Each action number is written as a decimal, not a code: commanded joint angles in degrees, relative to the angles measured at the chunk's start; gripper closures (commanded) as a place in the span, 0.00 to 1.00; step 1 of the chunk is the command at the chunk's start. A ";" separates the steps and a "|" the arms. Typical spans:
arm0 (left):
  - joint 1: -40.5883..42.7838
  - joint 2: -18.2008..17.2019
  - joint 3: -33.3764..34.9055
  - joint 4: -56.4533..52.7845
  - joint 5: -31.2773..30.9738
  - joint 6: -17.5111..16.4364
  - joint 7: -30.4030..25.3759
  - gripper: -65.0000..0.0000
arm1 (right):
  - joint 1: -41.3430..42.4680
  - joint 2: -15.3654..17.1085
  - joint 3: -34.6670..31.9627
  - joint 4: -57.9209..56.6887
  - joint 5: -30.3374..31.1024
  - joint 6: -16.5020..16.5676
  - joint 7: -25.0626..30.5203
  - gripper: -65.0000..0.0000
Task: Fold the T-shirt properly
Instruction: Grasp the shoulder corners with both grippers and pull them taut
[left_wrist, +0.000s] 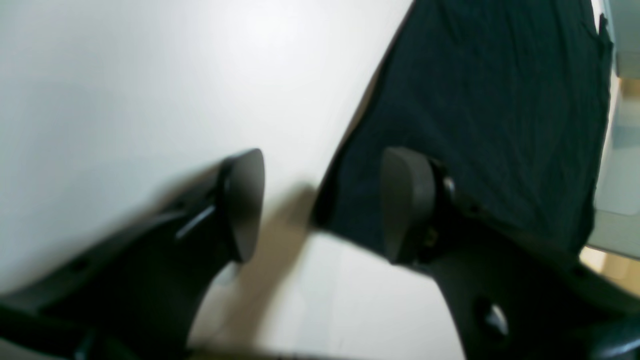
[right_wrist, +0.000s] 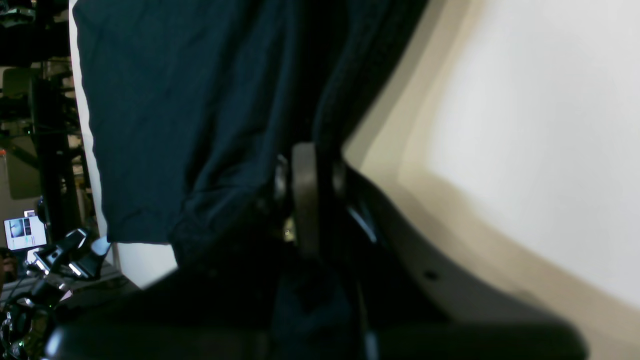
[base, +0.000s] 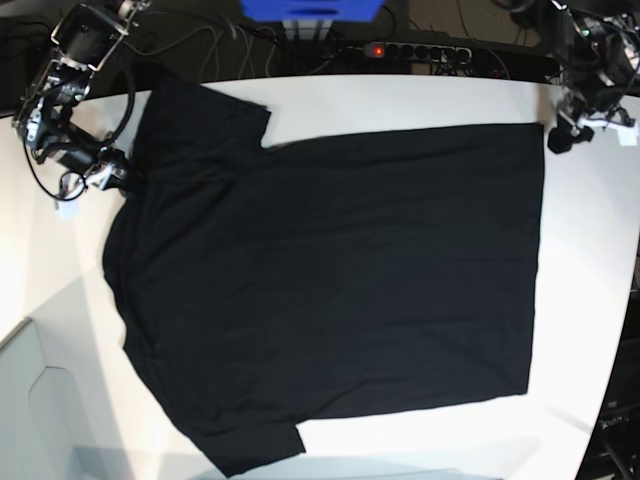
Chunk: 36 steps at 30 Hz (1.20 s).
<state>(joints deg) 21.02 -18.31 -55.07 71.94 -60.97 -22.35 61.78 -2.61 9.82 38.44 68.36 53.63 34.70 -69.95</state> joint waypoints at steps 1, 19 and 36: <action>0.39 1.03 1.05 -0.07 3.26 0.50 2.35 0.43 | -0.86 -0.64 -0.59 -0.97 -4.09 -0.19 -3.06 1.00; -0.75 4.55 7.64 -0.07 4.13 0.68 2.44 1.00 | -1.04 -0.55 -0.68 -0.71 -4.18 -0.19 -3.06 1.00; 4.87 5.60 7.11 21.38 16.62 -0.02 -2.39 1.00 | -12.20 3.14 0.03 12.57 -4.09 -0.19 0.90 1.00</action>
<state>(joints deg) 25.41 -11.77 -47.57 92.38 -43.48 -22.26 59.90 -13.98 12.36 38.19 80.71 52.18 35.66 -66.96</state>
